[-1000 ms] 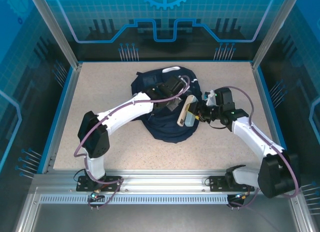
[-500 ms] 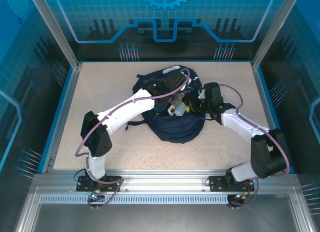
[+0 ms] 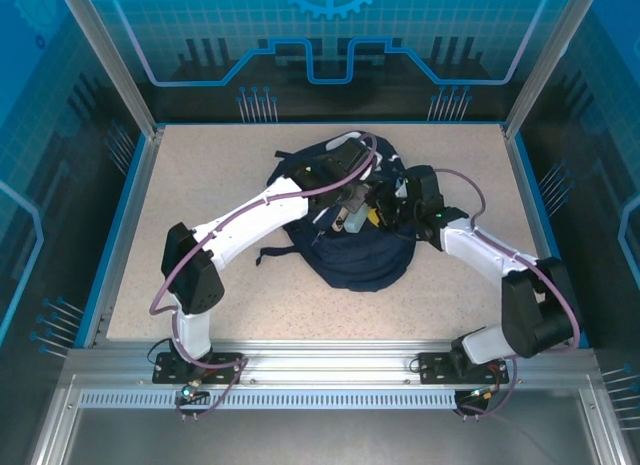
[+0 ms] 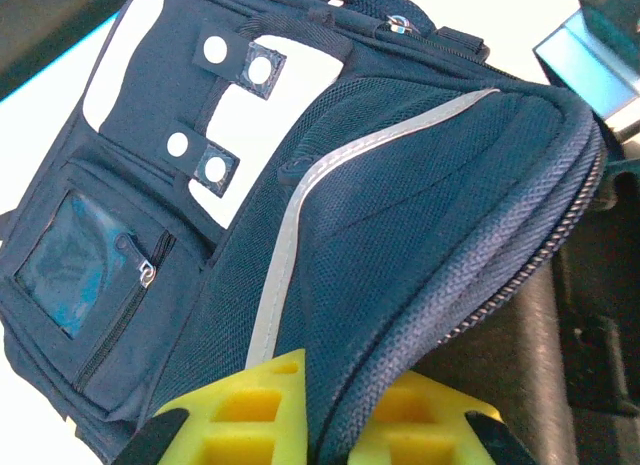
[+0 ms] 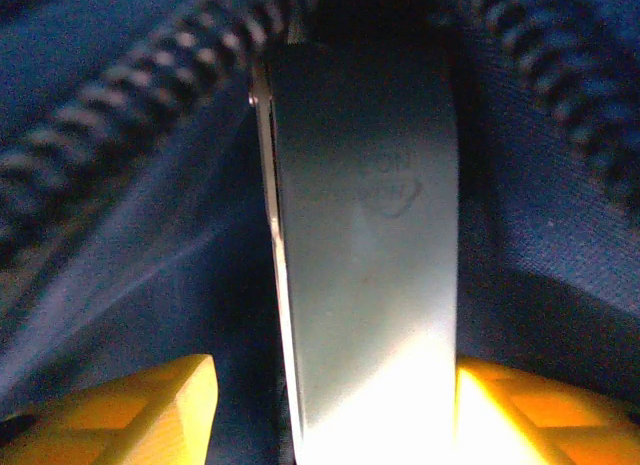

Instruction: Pack books, pencil case, and school supplies into a backpack

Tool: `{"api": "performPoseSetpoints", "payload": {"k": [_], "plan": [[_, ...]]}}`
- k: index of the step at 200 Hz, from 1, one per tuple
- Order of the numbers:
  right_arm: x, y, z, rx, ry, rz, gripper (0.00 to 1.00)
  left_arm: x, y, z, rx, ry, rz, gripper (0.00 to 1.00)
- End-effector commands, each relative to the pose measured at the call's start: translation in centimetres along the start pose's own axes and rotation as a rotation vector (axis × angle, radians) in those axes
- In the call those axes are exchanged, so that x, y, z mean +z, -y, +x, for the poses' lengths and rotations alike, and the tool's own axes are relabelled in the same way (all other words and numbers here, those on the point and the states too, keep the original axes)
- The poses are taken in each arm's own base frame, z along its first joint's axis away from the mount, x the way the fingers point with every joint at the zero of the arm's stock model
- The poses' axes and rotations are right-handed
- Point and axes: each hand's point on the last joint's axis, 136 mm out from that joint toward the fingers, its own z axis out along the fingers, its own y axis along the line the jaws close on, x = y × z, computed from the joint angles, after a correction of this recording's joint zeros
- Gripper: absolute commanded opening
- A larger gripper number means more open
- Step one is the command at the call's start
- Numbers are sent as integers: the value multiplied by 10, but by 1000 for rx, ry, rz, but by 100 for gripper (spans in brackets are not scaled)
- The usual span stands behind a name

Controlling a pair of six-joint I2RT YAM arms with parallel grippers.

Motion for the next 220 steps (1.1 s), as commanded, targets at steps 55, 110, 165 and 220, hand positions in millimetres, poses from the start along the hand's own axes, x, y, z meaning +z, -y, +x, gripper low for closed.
{"api": "performPoseSetpoints", "payload": {"k": [55,110,165,220], "plan": [[-17,27,18,-47,-18,149,37,-25,4,-52,-99,171,84,6],[15,-10,11,-140,-51,-24,21,-23,9,-50,-116,159,118,6],[-8,-27,1,-260,-5,-54,21,-13,1,-43,-180,131,142,6],[-67,41,0,-153,82,175,27,-1,22,-37,-213,79,299,16]]}}
